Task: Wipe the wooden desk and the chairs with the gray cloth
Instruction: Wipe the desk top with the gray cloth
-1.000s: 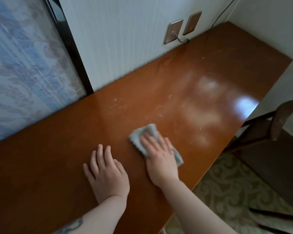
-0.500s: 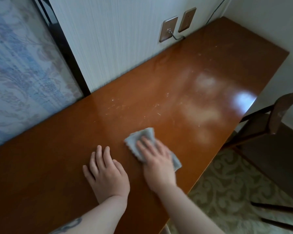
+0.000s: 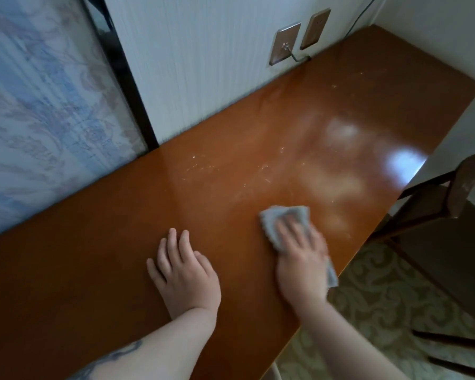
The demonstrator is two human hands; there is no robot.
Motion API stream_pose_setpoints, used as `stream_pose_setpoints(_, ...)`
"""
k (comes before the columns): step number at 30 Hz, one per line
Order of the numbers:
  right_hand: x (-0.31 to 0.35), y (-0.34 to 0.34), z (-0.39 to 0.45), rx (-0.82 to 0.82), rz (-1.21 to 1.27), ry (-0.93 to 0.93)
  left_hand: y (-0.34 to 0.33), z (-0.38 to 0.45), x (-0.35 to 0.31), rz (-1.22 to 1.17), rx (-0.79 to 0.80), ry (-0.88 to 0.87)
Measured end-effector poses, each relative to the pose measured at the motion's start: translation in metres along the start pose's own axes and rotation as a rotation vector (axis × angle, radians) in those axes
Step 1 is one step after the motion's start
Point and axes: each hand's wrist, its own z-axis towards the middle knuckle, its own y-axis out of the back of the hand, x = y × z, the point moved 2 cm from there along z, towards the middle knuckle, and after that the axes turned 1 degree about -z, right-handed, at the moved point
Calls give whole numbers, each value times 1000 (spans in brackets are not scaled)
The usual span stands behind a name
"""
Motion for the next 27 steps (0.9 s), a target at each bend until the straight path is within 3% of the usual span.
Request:
stream_pose_setpoints(2, -30, 10, 9, 1, 21, -286, 2, -1, 0, 12, 14, -15)
stream_pose_setpoints(4, -18, 12, 0, -4, 48, -311, 3, -2, 1, 39, 18, -21)
stream_pose_setpoints(7, 45, 0, -29, 53, 69, 14, 9, 8, 7, 42, -15, -83)
stream_pose_setpoints(11, 113, -6, -8, 274, 134, 545, 13, 36, 26, 100, -82, -247)
stream_pose_setpoints(14, 96, -6, 32, 317, 96, 510, 14, 41, 31, 99, -82, -243)
stream_pose_setpoints(17, 50, 2, 47, 162, 93, 123, 14, 41, 30, 95, -55, -247)
stream_pose_setpoints(19, 45, 1, 27, 65, 87, 7, 13, 42, 30, 104, -39, -259)
stream_pose_setpoints(21, 65, -6, 0, 55, 128, 85, 12, 42, 31, 109, -23, -255)
stream_pose_setpoints(25, 121, -12, -3, 290, 150, 536, 10, 43, 30, 109, -35, -284)
stream_pose_setpoints(27, 121, -12, 32, 288, 137, 553, 10, 43, 32, 111, -27, -275)
